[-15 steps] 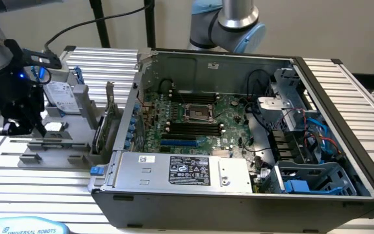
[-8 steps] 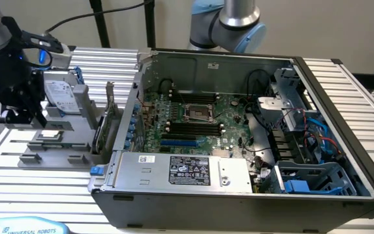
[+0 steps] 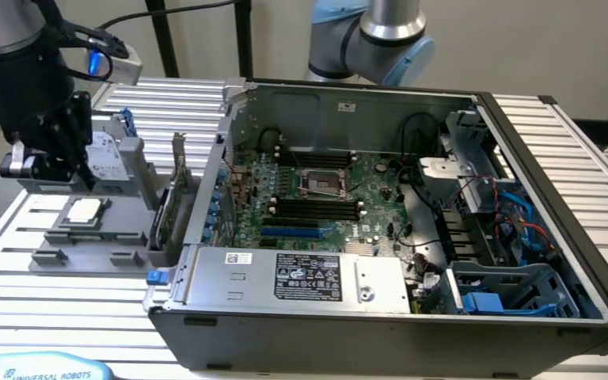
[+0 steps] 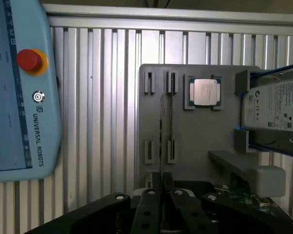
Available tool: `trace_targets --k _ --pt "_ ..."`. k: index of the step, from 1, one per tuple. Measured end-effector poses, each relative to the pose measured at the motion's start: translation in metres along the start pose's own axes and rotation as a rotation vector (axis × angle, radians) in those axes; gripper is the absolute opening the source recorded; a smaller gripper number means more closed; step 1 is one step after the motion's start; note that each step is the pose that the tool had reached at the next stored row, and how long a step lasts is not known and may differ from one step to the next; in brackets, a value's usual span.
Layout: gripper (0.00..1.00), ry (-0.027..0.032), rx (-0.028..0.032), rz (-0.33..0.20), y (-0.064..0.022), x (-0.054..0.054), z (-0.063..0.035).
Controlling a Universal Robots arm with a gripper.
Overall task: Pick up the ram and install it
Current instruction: 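Pick up the ram and move it above insertion slot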
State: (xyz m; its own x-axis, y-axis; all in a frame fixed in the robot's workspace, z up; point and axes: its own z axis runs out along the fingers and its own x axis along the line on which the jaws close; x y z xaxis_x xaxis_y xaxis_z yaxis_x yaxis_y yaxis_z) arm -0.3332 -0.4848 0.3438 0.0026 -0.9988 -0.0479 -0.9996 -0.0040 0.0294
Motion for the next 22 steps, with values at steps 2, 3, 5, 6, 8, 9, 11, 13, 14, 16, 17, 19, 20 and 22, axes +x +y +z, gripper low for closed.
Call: trace_targets --k 2,3,5,6,8,9,11,13,14,16,17,19,20,22 --pt "0.13 -0.0004 0.0001 0.000 -0.0072 -0.001 -0.0059" --pt "0.13 -0.0006 0.0000 0.000 -0.0110 -0.001 -0.0088" --pt "0.13 -0.0009 -0.0001 0.000 -0.0182 -0.002 -0.0146" --pt "0.13 -0.0013 0.0001 0.000 -0.0219 -0.002 -0.0173" --pt "0.13 -0.0018 -0.0001 0.000 -0.0294 -0.003 -0.0230" --pt "0.13 -0.0020 -0.0001 0.000 -0.0334 -0.003 -0.0259" --pt "0.13 -0.0030 0.0001 0.000 -0.0412 -0.003 -0.0311" --pt "0.13 -0.0045 0.0000 0.000 -0.0493 -0.004 -0.0360" --pt "0.13 -0.0054 0.0000 0.000 -0.0536 -0.004 -0.0382" --pt "0.13 -0.0078 0.0000 0.000 -0.0627 -0.004 -0.0422" --pt "0.13 -0.0089 0.0000 0.000 -0.0672 -0.004 -0.0440" --pt "0.13 -0.0107 0.0000 0.000 -0.0763 -0.005 -0.0466" --pt "0.13 -0.0116 0.0000 0.000 -0.0808 -0.005 -0.0476" --pt "0.13 -0.0134 0.0000 0.000 -0.0897 -0.005 -0.0491"
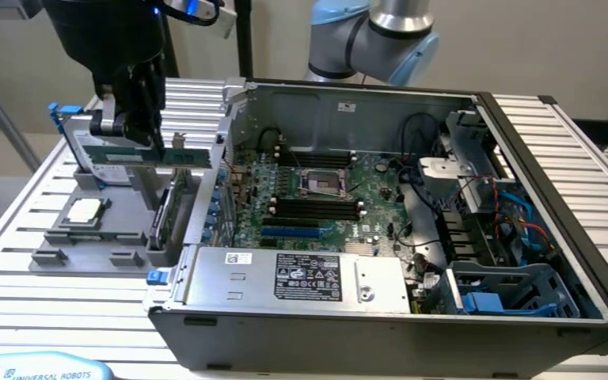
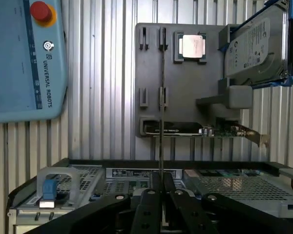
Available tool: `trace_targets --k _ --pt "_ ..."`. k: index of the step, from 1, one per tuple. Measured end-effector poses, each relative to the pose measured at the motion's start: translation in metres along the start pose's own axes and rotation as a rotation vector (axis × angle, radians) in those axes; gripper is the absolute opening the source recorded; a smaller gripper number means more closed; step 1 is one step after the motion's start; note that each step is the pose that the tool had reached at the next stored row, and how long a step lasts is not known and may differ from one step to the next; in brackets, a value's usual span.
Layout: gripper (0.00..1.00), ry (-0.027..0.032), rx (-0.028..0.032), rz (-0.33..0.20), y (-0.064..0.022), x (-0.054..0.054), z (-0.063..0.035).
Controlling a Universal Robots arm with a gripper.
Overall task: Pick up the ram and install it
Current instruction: 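Pick up the ram and move it above insertion slot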
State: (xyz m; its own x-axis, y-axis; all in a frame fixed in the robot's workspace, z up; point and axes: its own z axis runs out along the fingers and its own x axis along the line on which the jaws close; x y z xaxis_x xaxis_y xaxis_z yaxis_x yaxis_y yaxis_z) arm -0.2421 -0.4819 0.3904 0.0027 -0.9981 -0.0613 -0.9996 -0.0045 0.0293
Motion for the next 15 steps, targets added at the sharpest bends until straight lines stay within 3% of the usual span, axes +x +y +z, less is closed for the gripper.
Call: trace_targets --k 5,15 --pt "0.13 -0.0052 0.0000 0.000 -0.0228 0.000 -0.0019" --pt "0.13 -0.0096 -0.0002 0.000 -0.0682 -0.002 -0.0032"
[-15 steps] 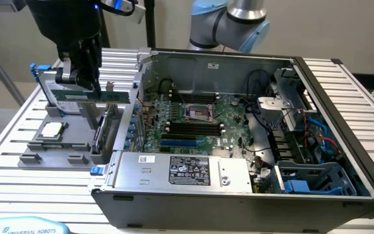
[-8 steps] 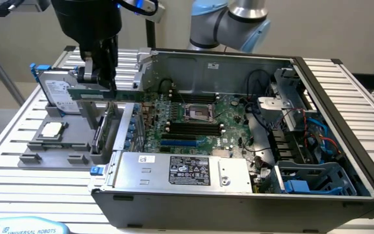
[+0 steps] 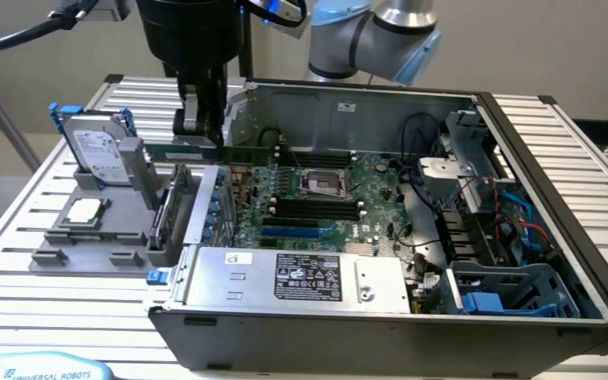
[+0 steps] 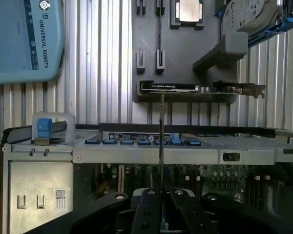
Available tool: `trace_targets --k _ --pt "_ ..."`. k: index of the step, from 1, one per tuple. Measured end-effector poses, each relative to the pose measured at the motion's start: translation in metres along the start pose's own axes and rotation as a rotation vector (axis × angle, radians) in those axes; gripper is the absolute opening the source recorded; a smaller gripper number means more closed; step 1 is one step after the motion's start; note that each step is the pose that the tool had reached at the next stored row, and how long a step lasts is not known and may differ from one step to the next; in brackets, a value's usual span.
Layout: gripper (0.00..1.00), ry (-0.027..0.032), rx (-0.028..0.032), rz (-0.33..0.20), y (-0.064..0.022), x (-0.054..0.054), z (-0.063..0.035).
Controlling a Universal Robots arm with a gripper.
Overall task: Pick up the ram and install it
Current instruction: 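Pick up the ram and move it above insertion slot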
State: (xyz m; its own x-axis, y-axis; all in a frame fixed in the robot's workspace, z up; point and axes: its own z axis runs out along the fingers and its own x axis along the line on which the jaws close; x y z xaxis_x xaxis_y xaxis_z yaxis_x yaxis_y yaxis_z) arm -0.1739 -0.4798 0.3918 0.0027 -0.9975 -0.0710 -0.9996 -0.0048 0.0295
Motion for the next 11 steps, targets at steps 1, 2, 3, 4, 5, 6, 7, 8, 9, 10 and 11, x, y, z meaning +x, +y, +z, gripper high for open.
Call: trace_targets --k 1,2,3,4,5,6,7,8,9,10,11 --pt "0.13 -0.0001 -0.0001 0.000 -0.0045 0.000 -0.0001" --pt "0.13 -0.0002 -0.0002 0.000 -0.0092 0.000 -0.0003" --pt "0.13 -0.0003 -0.0004 0.000 -0.0136 -0.001 -0.0004" --pt "0.13 -0.0004 -0.0006 0.000 -0.0181 -0.001 -0.0004" --pt "0.13 -0.0005 -0.0010 0.000 -0.0226 -0.002 -0.0005" --pt "0.13 -0.0005 -0.0015 0.000 -0.0274 -0.002 -0.0004" --pt "0.13 -0.0005 -0.0019 0.000 -0.0319 -0.003 -0.0002" --pt "0.13 -0.0005 -0.0023 0.000 -0.0364 -0.004 0.0001" --pt "0.13 -0.0005 -0.0029 0.000 -0.0409 -0.005 0.0004" --pt "0.13 -0.0005 -0.0033 0.000 -0.0456 -0.006 0.0010" --pt "0.13 -0.0005 -0.0039 0.000 -0.0500 -0.008 0.0017"
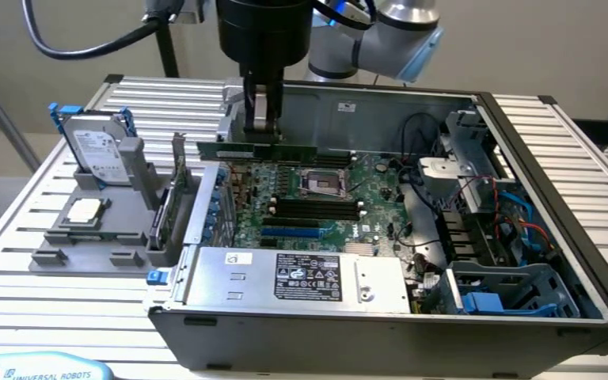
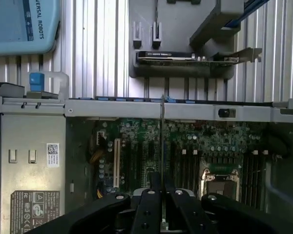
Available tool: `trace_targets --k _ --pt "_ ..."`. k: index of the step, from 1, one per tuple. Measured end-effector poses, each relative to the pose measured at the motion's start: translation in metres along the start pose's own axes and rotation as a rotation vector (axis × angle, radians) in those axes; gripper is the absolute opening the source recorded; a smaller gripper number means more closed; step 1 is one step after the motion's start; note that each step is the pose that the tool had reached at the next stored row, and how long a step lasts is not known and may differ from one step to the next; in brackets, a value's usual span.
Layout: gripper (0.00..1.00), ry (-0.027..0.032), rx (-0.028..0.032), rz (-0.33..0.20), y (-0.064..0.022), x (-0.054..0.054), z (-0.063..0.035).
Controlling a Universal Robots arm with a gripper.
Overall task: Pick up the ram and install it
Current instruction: 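Pick up the ram and move it above insertion slot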
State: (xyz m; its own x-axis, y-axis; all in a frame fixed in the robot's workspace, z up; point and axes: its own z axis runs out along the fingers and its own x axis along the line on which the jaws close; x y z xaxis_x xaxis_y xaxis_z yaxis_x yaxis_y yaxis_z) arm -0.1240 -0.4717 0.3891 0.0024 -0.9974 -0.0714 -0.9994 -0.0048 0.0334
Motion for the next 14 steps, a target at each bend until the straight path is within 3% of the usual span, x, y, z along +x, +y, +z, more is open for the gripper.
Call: trace_targets --k 5,14 --pt "0.13 -0.0002 -0.0020 0.000 -0.0198 -0.010 0.0064" --pt "0.13 0.0000 -0.0020 0.000 -0.0428 -0.038 0.0238"
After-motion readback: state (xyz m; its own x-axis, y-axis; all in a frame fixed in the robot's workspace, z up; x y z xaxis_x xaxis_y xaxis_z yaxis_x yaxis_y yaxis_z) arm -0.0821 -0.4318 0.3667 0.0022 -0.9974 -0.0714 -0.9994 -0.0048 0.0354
